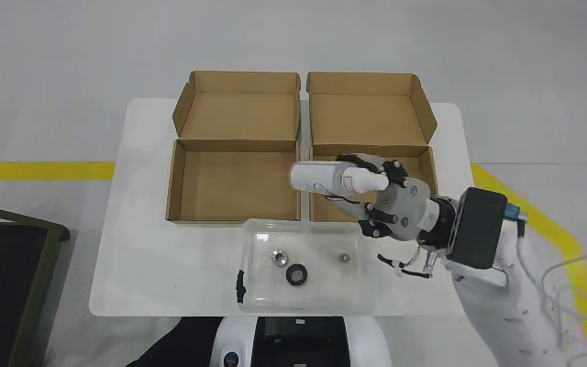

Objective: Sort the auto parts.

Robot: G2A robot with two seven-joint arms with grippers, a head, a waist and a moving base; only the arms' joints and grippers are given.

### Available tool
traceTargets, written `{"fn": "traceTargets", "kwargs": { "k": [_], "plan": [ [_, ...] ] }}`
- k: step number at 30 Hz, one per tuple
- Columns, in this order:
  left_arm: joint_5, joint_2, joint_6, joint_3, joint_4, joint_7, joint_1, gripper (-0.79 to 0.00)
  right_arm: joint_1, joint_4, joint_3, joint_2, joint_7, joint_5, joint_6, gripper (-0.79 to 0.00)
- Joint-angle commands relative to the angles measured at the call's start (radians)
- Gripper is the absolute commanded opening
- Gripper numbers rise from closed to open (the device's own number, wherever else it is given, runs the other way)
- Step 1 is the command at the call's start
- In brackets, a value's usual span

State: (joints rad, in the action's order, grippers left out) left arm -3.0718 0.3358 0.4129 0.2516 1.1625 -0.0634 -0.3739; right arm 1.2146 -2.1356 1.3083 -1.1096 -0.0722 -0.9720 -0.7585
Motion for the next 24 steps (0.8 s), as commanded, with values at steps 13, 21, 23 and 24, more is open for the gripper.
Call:
{"fn": "traceTargets", "kwargs": {
  "k": [13,21,23,24],
  "plan": [
    [0.000,0.000,0.000,0.000,0.000,0.000,0.000,0.000,0.169,0.071,0.016,0.011,0.015,-0.189,0.013,-0.785],
    [0.000,0.000,0.000,0.000,0.000,0.000,0.000,0.000,0.131,0.181,0.020,0.013,0.020,-0.284,0.035,-0.785],
    [0.000,0.000,0.000,0.000,0.000,0.000,0.000,0.000,0.093,0.204,0.016,0.012,0.042,-0.283,0.040,-0.785],
    [0.000,0.000,0.000,0.000,0.000,0.000,0.000,0.000,0.078,0.210,0.009,0.010,0.062,-0.281,0.049,-0.785]
  ]
}}
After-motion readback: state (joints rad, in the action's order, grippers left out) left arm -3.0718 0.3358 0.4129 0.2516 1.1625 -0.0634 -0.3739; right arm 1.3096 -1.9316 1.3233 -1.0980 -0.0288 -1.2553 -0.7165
